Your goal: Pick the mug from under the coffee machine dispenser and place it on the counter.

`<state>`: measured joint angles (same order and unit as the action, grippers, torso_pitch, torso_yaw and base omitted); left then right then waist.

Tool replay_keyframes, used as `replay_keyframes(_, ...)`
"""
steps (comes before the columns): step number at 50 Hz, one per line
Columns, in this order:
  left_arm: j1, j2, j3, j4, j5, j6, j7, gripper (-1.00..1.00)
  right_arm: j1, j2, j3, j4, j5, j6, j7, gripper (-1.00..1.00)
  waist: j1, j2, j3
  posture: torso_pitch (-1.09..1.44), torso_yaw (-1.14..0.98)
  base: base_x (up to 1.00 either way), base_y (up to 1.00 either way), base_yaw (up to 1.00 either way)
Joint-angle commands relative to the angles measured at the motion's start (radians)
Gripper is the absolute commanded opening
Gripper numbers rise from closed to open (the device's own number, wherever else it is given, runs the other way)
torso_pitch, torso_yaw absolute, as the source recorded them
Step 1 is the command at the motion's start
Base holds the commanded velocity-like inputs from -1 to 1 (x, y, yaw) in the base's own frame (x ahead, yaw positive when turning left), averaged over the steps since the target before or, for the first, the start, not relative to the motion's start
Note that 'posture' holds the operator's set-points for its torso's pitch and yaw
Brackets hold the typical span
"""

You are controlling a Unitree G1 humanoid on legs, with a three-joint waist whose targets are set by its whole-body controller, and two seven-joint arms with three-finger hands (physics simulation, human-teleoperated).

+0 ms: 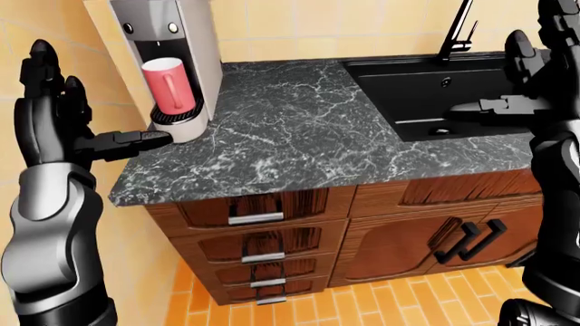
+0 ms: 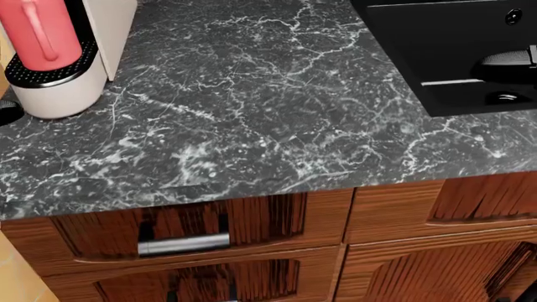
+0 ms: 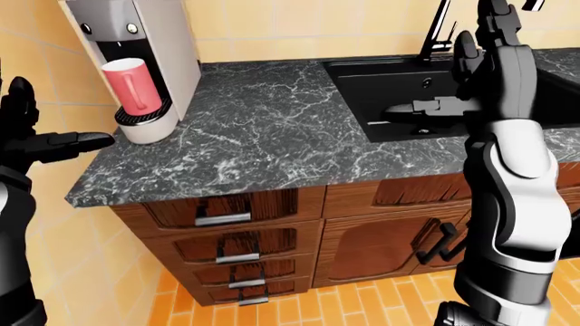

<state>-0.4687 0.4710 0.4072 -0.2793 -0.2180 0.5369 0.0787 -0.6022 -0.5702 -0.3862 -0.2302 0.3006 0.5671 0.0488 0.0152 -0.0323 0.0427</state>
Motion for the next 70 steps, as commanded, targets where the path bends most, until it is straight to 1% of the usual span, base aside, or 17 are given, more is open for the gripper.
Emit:
replay_keyframes(1,-0.026,0.011,0.002,-0.028,-0.002,-0.027,-0.002,1.0,-0.022,-0.017,-0.016,-0.02,0.001,-0.019,-0.006,1.0,-0.002,-0.01,-0.017,0.0,0.0,0.16,0.09,0.0)
replay_keyframes(2,-0.026,0.011,0.001,-0.028,-0.001,-0.027,-0.002,1.0,-0.021,-0.017,-0.016,-0.02,0.002,-0.019,-0.006,1.0,-0.002,-0.045,-0.029,0.0,0.0,0.16,0.09,0.0)
replay_keyframes(10,-0.029,0.012,0.0,-0.028,-0.002,-0.025,-0.001,1.0,-0.025,-0.021,-0.018,-0.022,0.011,-0.012,-0.008,1.0,-0.018,0.007,-0.015,0.0,0.0,0.16,0.12,0.0)
replay_keyframes(14,-0.03,0.011,-0.002,-0.028,-0.001,-0.025,-0.001,1.0,-0.031,-0.026,-0.019,-0.018,0.013,-0.011,-0.011,1.0,-0.027,0.073,-0.014,0.0,0.0,0.16,0.14,0.0)
replay_keyframes(16,-0.031,0.012,-0.001,-0.029,-0.002,-0.023,-0.001,1.0,-0.033,-0.028,-0.018,-0.018,0.014,-0.01,-0.012,1.0,-0.032,0.132,-0.059,0.0,0.0,0.13,0.18,0.0)
replay_keyframes(17,-0.031,0.012,-0.001,-0.029,-0.002,-0.023,-0.001,1.0,-0.034,-0.028,-0.018,-0.018,0.015,-0.01,-0.012,1.0,-0.017,0.094,-0.029,0.0,0.0,0.13,0.18,0.0)
replay_keyframes(18,-0.031,0.012,-0.001,-0.029,-0.002,-0.023,-0.001,1.0,-0.033,-0.029,-0.019,-0.02,0.016,-0.009,-0.012,1.0,-0.019,0.106,-0.019,0.0,0.0,0.13,0.18,0.0)
replay_keyframes(25,-0.03,0.013,0.0,-0.028,-0.003,-0.024,-0.001,1.0,-0.033,-0.03,-0.018,-0.019,0.017,-0.009,-0.013,1.0,-0.009,0.028,-0.014,0.0,0.0,0.13,0.19,0.0)
replay_keyframes(28,-0.029,0.012,0.0,-0.029,-0.003,-0.023,-0.001,1.0,-0.034,-0.03,-0.017,-0.016,0.017,-0.011,-0.015,1.0,-0.005,-0.041,-0.026,0.0,0.0,0.12,0.19,0.0)
replay_keyframes(29,-0.028,0.012,0.001,-0.029,-0.003,-0.023,-0.001,1.0,-0.034,-0.03,-0.017,-0.015,0.017,-0.011,-0.015,1.0,-0.014,-0.011,-0.022,0.0,0.0,0.11,0.2,0.0)
replay_keyframes(37,-0.022,0.01,0.003,-0.037,-0.004,-0.021,0.0,1.0,-0.034,-0.03,-0.016,-0.013,0.014,-0.014,-0.016,1.0,-0.019,0.022,-0.018,0.0,0.0,0.07,0.19,0.0)
replay_keyframes(41,-0.022,0.009,0.002,-0.038,-0.004,-0.02,0.001,1.0,-0.031,-0.029,-0.017,-0.013,0.013,-0.015,-0.017,1.0,-0.023,0.132,-0.041,0.0,0.0,0.04,0.19,0.0)
replay_keyframes(42,-0.022,0.009,0.003,-0.038,-0.004,-0.02,0.001,1.0,-0.032,-0.029,-0.017,-0.013,0.013,-0.015,-0.018,1.0,-0.017,0.086,-0.034,0.0,0.0,0.03,0.16,0.0)
replay_keyframes(50,-0.023,0.011,0.004,-0.037,-0.007,-0.02,0.0,1.0,-0.035,-0.03,-0.018,-0.003,0.01,-0.025,-0.023,1.0,-0.007,0.046,0.002,0.0,0.0,0.0,0.02,0.0)
replay_keyframes(54,-0.024,0.012,0.004,-0.035,-0.007,-0.02,-0.001,1.0,-0.039,-0.035,-0.015,0.007,0.003,-0.034,-0.026,1.0,0.01,-0.03,-0.01,0.0,0.0,0.0,0.0,0.0)
replay_keyframes(55,-0.025,0.013,0.004,-0.035,-0.007,-0.019,-0.001,1.0,-0.042,-0.035,-0.015,0.008,0.002,-0.035,-0.028,1.0,0.006,0.005,0.002,0.0,0.0,0.0,0.0,0.0)
replay_keyframes(70,-0.028,0.015,0.004,-0.036,-0.008,-0.016,-0.001,1.0,-0.066,-0.042,-0.017,0.072,0.033,-0.06,-0.12,1.0,-0.009,0.028,-0.026,0.0,0.0,0.0,0.0,0.0)
